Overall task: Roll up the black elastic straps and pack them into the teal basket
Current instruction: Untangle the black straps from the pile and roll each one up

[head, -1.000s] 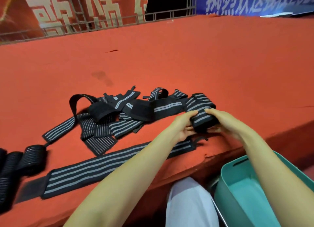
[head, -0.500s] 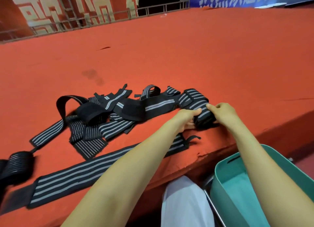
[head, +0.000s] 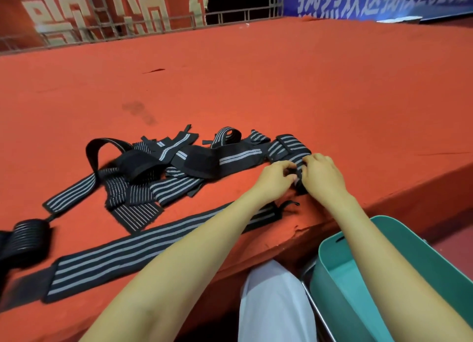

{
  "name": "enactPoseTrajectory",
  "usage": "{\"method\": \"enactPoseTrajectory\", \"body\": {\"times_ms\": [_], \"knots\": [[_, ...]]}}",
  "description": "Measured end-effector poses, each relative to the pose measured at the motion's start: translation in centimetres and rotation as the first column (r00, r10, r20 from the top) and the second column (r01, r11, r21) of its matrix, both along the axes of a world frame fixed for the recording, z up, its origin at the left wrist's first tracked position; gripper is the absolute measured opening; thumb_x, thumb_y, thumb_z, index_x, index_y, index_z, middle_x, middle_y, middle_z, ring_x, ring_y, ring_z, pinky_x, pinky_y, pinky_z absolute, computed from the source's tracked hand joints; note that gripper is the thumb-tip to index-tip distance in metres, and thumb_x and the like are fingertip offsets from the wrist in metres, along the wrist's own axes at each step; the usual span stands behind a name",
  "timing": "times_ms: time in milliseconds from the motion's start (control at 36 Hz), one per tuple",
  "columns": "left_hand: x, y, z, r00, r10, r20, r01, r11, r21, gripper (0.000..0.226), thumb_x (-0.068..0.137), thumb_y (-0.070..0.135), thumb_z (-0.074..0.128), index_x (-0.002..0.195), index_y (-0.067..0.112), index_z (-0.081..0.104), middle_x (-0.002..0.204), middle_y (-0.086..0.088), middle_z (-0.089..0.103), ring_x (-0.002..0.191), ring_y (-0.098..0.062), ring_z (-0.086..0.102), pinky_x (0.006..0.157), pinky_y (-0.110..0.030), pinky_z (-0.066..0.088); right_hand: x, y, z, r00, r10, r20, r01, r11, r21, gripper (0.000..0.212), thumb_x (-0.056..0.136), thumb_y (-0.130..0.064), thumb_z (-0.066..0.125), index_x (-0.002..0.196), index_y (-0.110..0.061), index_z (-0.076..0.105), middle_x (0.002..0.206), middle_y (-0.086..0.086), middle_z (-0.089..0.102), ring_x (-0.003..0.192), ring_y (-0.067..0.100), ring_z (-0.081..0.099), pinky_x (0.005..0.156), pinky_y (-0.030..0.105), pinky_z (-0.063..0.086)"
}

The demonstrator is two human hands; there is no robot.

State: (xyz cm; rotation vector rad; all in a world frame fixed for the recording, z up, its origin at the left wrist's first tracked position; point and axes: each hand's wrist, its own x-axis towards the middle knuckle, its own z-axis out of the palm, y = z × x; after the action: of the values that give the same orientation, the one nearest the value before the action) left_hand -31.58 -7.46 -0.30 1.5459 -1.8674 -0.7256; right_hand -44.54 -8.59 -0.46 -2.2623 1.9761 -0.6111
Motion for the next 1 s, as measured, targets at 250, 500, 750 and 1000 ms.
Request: {"method": "enactPoseTrajectory", "body": {"times_ms": [250, 500, 750, 1000], "knots": [[7.6, 2.4, 1.6, 0.975, 0.196, -0.108, -0.201, 0.979, -0.044, 0.03, 0.089, 0.011, 0.061, 0.119, 0.01, 0.062, 0.112, 0.004, 0.058, 0.104, -0.008, 0.053, 0.083, -0.011, 0.034, 5.8, 1.1, 0.0, 0.955, 0.262, 0.138, -0.258, 0.965, -0.048, 0.036, 0.093, -0.019, 0.054, 0.127, -0.007, 0.056, 0.129, 0.011, 0.053, 0.125, 0.03, 0.042, 0.106, 0.035, 0.03], [20.4, 5.5, 0.8, 0.866, 0.494, 0.083, -0.481, 0.867, -0.132, 0.027, 0.082, 0.009, 0.06, 0.108, 0.012, 0.067, 0.118, -0.009, 0.059, 0.117, -0.025, 0.05, 0.101, -0.03, 0.037, 16.3, 1.7, 0.3, 0.836, 0.528, 0.151, -0.537, 0.843, 0.028, 0.041, 0.096, -0.02, 0.052, 0.135, -0.011, 0.048, 0.134, 0.007, 0.047, 0.132, 0.024, 0.035, 0.111, 0.032, 0.027], [27.3, 7.8, -0.3, 0.779, 0.596, 0.195, -0.571, 0.803, -0.173, 0.058, 0.088, 0.007, 0.055, 0.143, 0.015, 0.038, 0.154, -0.013, 0.018, 0.144, -0.025, 0.009, 0.114, -0.035, 0.019, 25.7, 1.7, 1.1, 0.842, 0.538, -0.032, -0.538, 0.837, -0.096, 0.045, 0.091, -0.02, 0.056, 0.133, -0.01, 0.047, 0.134, 0.01, 0.044, 0.13, 0.028, 0.032, 0.105, 0.038, 0.031], [30.8, 4.7, 0.0, 0.775, 0.589, 0.23, -0.578, 0.807, -0.118, 0.082, 0.089, 0.033, 0.062, 0.151, 0.017, 0.011, 0.157, -0.019, 0.0, 0.146, -0.031, -0.003, 0.117, -0.043, 0.008, 29.6, 0.2, 0.2, 0.872, 0.487, 0.041, -0.48, 0.839, 0.256, 0.058, 0.094, -0.027, 0.053, 0.144, -0.011, 0.028, 0.139, 0.017, 0.044, 0.13, 0.035, 0.038, 0.104, 0.044, 0.036]]}}
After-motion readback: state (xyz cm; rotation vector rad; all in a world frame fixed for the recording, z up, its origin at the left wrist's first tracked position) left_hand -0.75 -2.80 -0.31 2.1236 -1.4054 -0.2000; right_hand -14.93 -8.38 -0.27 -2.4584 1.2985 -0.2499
